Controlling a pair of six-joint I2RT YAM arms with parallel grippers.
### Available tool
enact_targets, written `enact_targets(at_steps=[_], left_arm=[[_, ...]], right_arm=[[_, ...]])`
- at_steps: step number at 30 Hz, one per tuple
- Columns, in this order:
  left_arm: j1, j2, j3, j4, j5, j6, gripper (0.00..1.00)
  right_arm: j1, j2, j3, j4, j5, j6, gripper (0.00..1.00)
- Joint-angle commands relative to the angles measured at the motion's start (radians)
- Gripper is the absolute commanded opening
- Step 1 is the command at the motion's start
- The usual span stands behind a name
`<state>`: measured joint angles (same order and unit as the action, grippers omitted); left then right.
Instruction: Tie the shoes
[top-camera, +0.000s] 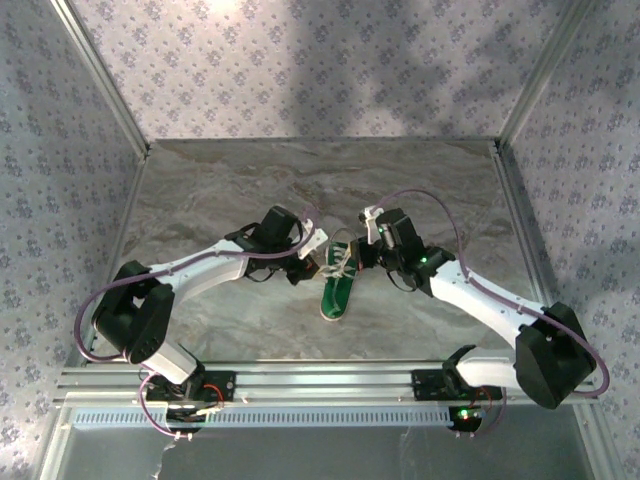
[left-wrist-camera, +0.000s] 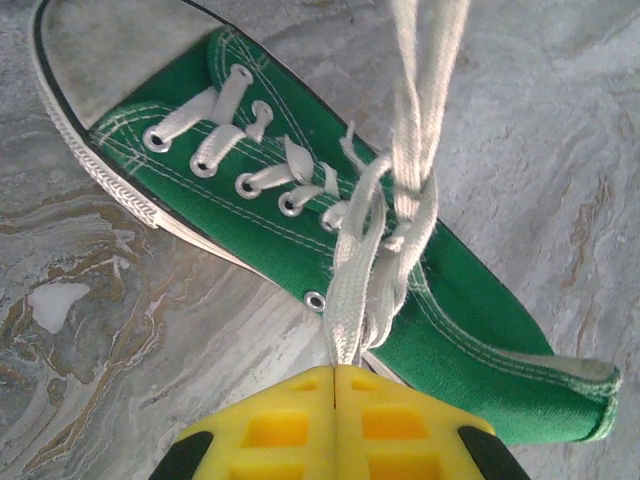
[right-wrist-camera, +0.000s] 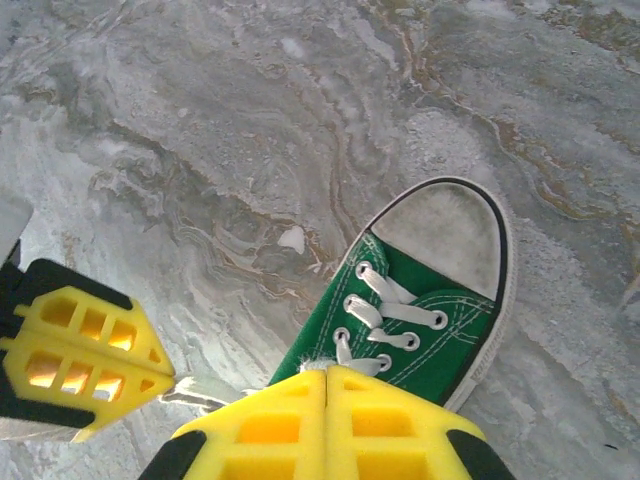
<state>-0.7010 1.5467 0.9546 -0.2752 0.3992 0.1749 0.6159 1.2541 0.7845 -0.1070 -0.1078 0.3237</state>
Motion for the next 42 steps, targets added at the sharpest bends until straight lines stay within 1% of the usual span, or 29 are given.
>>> enact_targets(at_steps=[1,6,10,14,19,24,28,29,31,33,34,36,38,39,41,42], left_arm=[[-0.020,-0.017,0.022,-0.052,-0.005,0.103,0.00],[-0.048,0.011,0.042,-0.081,-0.016,0.142,0.00],[-0.083,0.035,0.053,-0.105,-0.087,0.190,0.00],[-0.086,0.047,0.057,-0.125,-0.135,0.214,0.00],[-0.086,0.052,0.054,-0.153,-0.182,0.232,0.00],[-0.087,0.047,0.056,-0.146,-0.194,0.220,0.00],[-0.085,0.040,0.064,-0.128,-0.169,0.197,0.00],[-0.084,0.036,0.063,-0.115,-0.170,0.181,0.03],[-0.074,0.022,0.052,-0.078,-0.162,0.140,0.17],[-0.053,-0.004,0.031,-0.038,-0.132,0.084,0.25],[-0.040,-0.021,0.015,-0.004,-0.128,0.041,0.32],[-0.008,-0.056,-0.030,0.070,-0.111,-0.043,0.37],[0.026,-0.097,-0.081,0.150,-0.113,-0.150,0.47],[0.040,-0.114,-0.105,0.186,-0.122,-0.202,0.49],[0.068,-0.143,-0.155,0.268,-0.152,-0.363,0.59],[0.071,-0.152,-0.177,0.302,-0.154,-0.434,0.62]], right_arm=[[-0.012,0.007,0.033,-0.035,0.027,0.000,0.00],[-0.013,0.021,0.040,-0.023,-0.033,-0.006,0.00],[-0.016,0.008,0.033,-0.024,-0.005,0.002,0.00],[-0.032,-0.006,0.027,-0.047,0.029,0.011,0.00],[-0.043,-0.011,0.018,-0.046,0.025,0.020,0.00],[-0.041,-0.003,0.017,-0.034,-0.009,0.014,0.00],[-0.027,0.001,0.019,-0.019,-0.040,-0.003,0.00],[-0.021,0.000,0.019,-0.016,-0.041,-0.006,0.00],[-0.016,0.000,0.020,-0.016,-0.039,-0.008,0.00],[-0.014,-0.002,0.019,-0.018,-0.035,-0.008,0.00],[-0.013,-0.002,0.019,-0.021,-0.031,-0.008,0.00],[-0.012,-0.001,0.016,-0.021,-0.027,-0.007,0.00],[-0.010,-0.001,0.014,-0.019,-0.026,-0.005,0.00],[-0.010,-0.001,0.012,-0.016,-0.024,-0.005,0.00],[-0.007,0.000,0.011,-0.015,-0.019,-0.001,0.00],[-0.006,0.000,0.010,-0.014,-0.017,0.002,0.00]])
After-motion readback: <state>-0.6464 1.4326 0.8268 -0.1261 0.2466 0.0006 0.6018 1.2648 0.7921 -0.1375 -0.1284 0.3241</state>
